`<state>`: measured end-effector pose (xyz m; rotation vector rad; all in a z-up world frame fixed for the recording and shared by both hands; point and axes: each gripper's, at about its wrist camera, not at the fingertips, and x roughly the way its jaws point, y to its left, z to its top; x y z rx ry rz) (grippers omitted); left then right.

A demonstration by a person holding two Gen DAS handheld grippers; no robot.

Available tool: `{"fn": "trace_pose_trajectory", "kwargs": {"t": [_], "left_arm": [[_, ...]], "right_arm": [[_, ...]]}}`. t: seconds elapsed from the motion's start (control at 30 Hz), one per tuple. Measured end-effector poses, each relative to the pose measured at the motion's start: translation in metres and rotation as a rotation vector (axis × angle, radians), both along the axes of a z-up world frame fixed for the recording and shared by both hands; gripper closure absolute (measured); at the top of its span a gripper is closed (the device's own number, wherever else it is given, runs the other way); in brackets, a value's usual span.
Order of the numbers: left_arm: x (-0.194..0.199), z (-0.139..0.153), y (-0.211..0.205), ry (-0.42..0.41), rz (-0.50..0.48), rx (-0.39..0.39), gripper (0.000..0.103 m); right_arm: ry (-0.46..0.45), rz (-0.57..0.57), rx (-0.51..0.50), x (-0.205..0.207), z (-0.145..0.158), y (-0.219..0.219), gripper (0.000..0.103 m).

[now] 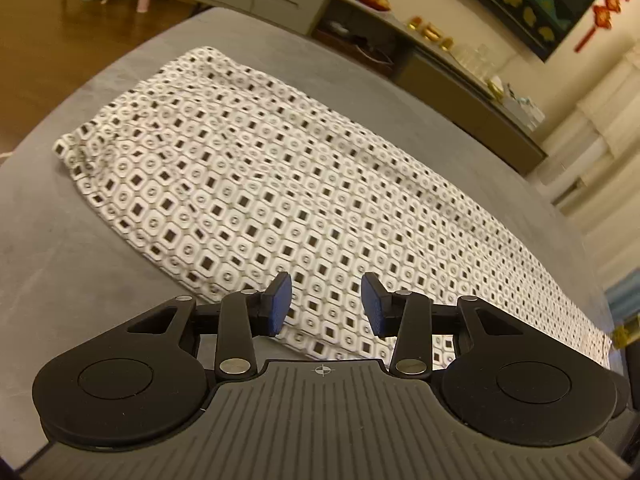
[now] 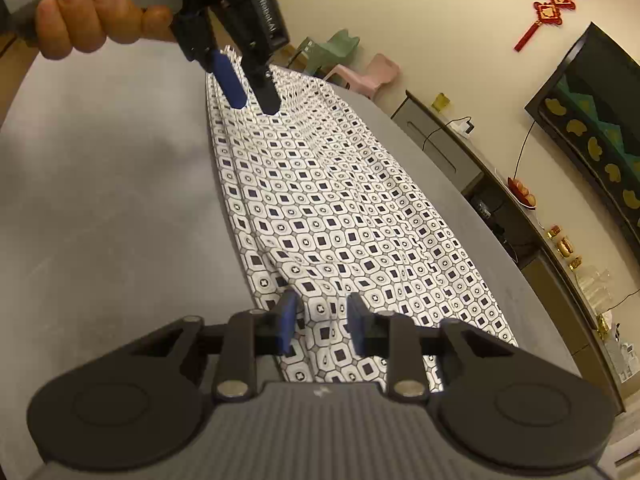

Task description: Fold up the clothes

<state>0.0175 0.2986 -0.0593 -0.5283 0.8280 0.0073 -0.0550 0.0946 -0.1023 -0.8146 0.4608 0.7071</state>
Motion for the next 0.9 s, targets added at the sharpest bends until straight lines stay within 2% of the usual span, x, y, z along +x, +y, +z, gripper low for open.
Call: {"fn": "trace_pose_trajectory", "kwargs": {"t": [0.1,0.17,0.2,0.23,0.4,0.47,0.6,0.67,0.73,0.8,0.9], "left_arm": [[-0.007,0.005,-0.006,-0.014,-0.028,-0.008,0.065],[-0.007,0.004,-0.009,-0.012,-0.036,-0.002,0.064],[-0.008,0.002,-0.009,-0.007,-0.032,-0.003,0.064],[-0.008,0.002,-0.009,-0.004,-0.028,-0.006,0.064],[-0.013,0.002,0.0,-0.024,0.011,-0.056,0.063],[-0.01,-0.002,-0.005,-0.008,-0.002,-0.043,0.063],[-0.004,-0.01,-0.018,0.017,-0.036,0.004,0.063],[-0.003,-0.013,-0.026,0.021,-0.048,0.034,0.063],[-0.001,-0.016,-0.033,0.026,-0.061,0.065,0.064],[-0.004,-0.011,-0.035,-0.001,-0.046,0.085,0.071],[-0.009,-0.004,-0.038,-0.041,-0.02,0.115,0.072]], "right_arm": [[0.016,-0.008,0.016,0.0,0.004,0.0,0.071],[0.019,-0.012,0.008,-0.001,0.005,0.001,0.073],[0.015,-0.013,-0.013,0.0,0.002,0.004,0.084],[0.014,-0.018,-0.039,0.002,-0.002,0.007,0.102],[-0.079,0.015,-0.054,-0.021,0.0,0.016,0.102],[-0.097,0.04,-0.072,-0.034,-0.004,0.019,0.102],[-0.077,0.048,-0.106,-0.036,-0.021,0.023,0.102],[-0.134,0.067,-0.123,-0.047,-0.019,0.026,0.102],[-0.234,0.106,-0.204,-0.057,-0.027,0.031,0.102],[-0.271,0.155,-0.291,-0.064,-0.04,0.036,0.102],[-0.386,0.255,-0.388,-0.081,-0.059,0.038,0.101]]}}
